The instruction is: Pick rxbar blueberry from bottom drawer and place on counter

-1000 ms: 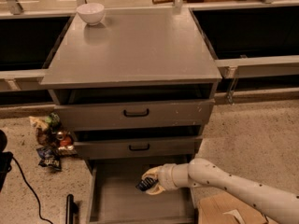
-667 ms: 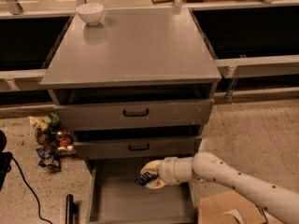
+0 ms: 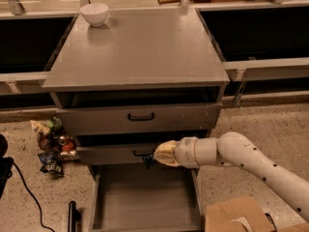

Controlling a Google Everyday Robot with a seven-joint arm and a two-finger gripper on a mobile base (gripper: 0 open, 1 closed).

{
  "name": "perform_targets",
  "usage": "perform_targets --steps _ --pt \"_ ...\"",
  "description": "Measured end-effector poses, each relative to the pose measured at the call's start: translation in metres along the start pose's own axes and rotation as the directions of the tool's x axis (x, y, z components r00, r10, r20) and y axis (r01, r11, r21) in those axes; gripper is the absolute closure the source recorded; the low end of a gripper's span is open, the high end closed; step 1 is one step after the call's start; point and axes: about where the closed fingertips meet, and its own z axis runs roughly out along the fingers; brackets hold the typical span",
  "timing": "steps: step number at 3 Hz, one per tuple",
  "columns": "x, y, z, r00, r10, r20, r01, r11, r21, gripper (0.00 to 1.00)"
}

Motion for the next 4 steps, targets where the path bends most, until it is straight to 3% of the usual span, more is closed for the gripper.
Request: perform_targets --steps 1,2,3,4 --pt "0.0 0.0 0.0 1.0 -0.001 -0.001 0.001 1.0 0.0 1.0" --pt "0.003 -0.027 -0.017 0.996 -0.073 -0.045 0.074 0.997 0.022 1.0" --pt "0.005 -0.085 -0.059 0.969 -0.214 -0.12 0.223 0.9727 0.064 1.0" --pt "0.008 -0.138 -0.101 0.926 -0.329 -0.186 0.352 0.9301 0.105 1.0"
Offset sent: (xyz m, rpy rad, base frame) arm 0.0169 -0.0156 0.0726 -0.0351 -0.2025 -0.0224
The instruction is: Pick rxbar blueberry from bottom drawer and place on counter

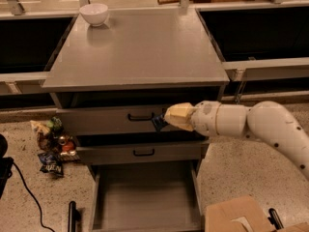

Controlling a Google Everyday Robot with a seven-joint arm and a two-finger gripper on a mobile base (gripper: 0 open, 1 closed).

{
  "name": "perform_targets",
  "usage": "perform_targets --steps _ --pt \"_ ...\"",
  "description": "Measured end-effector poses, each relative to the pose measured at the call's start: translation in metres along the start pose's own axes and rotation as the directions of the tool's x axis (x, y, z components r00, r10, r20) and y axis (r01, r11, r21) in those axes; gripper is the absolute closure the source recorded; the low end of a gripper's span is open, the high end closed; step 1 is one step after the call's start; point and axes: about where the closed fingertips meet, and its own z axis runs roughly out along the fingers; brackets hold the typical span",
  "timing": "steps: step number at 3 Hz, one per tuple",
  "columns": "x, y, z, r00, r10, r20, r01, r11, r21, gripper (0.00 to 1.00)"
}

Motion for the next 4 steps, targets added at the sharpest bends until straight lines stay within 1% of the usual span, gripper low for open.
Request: perform_targets --steps 1,2,3,4 --pt "0.029 -0.034 -0.022 0.997 -0.072 -0.038 0.073 0.9969 0.03 1.0" --pt "0.029 -0.034 -0.022 0.997 -0.072 -0.038 0.073 0.9969 0.03 1.0" --pt "0.036 -0.054 -0.022 0.991 -0.124 -0.039 0.126 0.991 0.046 1.0" --pt "0.052 -0.096 -0.028 0.974 -0.222 -0.047 0.225 0.97 0.092 1.0"
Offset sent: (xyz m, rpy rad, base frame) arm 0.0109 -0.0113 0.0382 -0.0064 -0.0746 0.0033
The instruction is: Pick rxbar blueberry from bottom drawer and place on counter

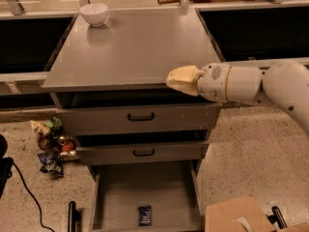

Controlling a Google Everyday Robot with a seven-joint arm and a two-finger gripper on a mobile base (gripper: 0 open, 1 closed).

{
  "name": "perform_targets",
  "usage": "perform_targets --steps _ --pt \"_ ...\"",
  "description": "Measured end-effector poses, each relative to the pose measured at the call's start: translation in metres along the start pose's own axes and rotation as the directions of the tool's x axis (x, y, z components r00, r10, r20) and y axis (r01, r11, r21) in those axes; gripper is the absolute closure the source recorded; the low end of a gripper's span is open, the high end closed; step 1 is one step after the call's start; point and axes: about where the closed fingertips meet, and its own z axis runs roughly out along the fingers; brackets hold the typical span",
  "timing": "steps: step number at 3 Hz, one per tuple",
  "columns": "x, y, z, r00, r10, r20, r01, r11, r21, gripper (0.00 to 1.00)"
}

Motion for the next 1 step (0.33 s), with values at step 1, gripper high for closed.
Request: perform_targets --steps 1 --pt "0.0211 -0.0206 0.0003 0.998 -0.056 -0.008 0.056 0.9977 0.039 1.0"
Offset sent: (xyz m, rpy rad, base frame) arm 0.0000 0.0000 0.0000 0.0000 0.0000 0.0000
